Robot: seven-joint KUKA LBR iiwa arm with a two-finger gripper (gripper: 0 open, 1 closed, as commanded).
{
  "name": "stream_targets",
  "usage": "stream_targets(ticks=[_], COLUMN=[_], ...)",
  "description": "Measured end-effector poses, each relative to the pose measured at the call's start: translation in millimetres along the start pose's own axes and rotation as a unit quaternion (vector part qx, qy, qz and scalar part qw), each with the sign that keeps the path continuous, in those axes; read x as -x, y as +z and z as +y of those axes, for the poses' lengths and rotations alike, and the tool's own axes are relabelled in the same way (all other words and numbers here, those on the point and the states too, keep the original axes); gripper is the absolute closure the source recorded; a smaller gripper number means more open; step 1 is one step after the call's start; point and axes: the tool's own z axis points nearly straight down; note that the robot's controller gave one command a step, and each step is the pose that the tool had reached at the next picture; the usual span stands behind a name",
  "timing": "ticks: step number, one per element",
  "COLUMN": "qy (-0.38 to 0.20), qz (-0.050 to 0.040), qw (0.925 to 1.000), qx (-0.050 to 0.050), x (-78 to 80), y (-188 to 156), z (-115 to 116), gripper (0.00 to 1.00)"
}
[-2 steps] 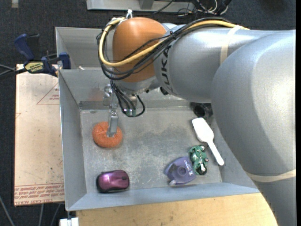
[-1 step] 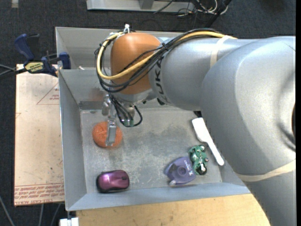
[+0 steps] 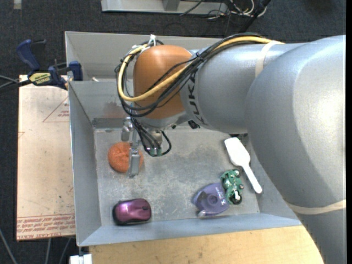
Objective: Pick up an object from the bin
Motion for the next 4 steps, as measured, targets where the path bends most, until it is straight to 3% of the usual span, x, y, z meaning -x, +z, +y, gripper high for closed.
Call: stream_targets(ticks=[1, 2, 4], qy=[0.038, 0.072, 0.073], qz=[-0.0002, -0.0042, -0.0029], qw=[0.9993, 0.9974, 0.9974], qx=[0.001, 0.003, 0.002], x=[1.8, -14.7, -15.6], y=[43.1, 54.2, 50.2], z=[-5.3, -12.0, -12.3], gripper=[0.0, 1.0, 1.0])
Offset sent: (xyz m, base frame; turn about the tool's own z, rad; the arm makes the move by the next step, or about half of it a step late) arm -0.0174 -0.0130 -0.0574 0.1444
